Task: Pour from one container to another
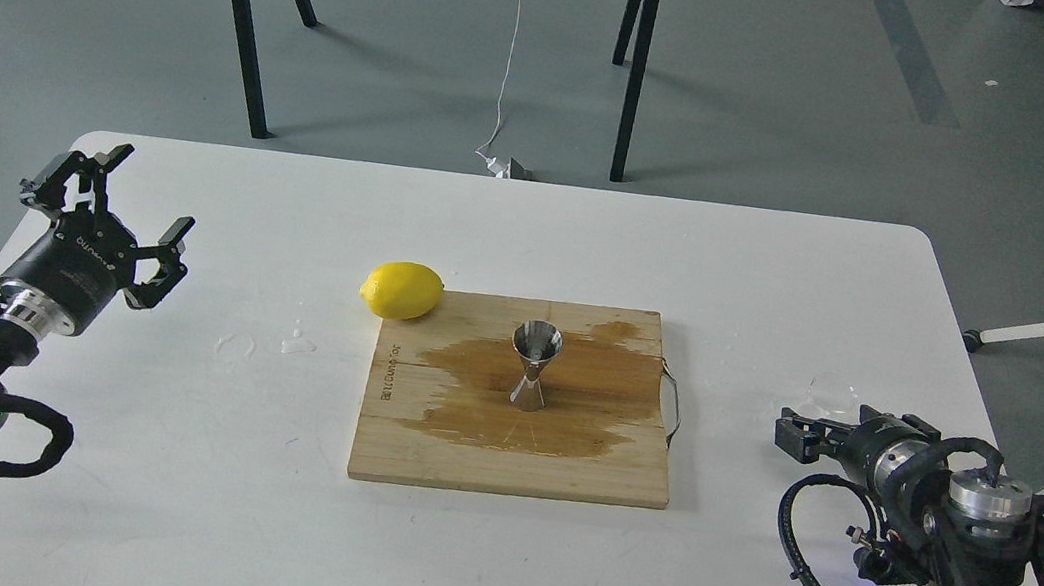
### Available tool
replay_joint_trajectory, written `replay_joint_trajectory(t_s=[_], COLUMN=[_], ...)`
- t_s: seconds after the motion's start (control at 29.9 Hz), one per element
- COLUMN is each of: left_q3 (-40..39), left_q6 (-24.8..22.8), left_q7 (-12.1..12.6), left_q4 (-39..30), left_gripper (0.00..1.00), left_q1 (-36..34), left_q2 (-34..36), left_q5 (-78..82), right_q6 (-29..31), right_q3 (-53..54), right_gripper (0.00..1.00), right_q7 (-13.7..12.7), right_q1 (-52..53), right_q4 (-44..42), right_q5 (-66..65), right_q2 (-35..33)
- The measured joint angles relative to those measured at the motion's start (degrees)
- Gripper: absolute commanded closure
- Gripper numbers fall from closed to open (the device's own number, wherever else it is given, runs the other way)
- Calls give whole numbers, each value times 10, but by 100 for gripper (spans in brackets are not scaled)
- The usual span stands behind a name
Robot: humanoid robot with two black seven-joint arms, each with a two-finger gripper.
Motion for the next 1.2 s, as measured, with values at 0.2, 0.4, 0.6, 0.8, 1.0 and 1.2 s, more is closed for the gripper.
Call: replay_joint_trajectory(t_s=[0.2, 0.4, 0.6, 0.8, 1.0, 1.2], left_q3=[0, 0, 0, -1, 0, 0], left_q6=[0, 0, 0, 0, 0, 0], left_q7=[0, 0, 0, 0, 0, 0], left_q4=[0, 0, 0, 0, 0, 0], left_gripper=[6, 6, 6, 6, 6, 6], left_q1=[0, 0, 0, 0, 0, 1], left_q2=[-1, -1, -1, -1, 0, 0], left_q5=[0, 0, 0, 0, 0, 0], right_q6=[-2, -8, -12, -12, -7, 159], right_q3=[-2, 1, 9, 14, 15, 9], right_gripper=[5, 5, 5, 5, 4, 3], right_q7=[0, -1, -1, -1, 0, -2], right_q1=[-26, -46, -60, -75, -80, -58], right_q4=[42, 76, 118, 186, 241, 207], right_q5=[0, 0, 0, 0, -1, -8], right_q2=[-1, -2, -5, -20, -44, -80])
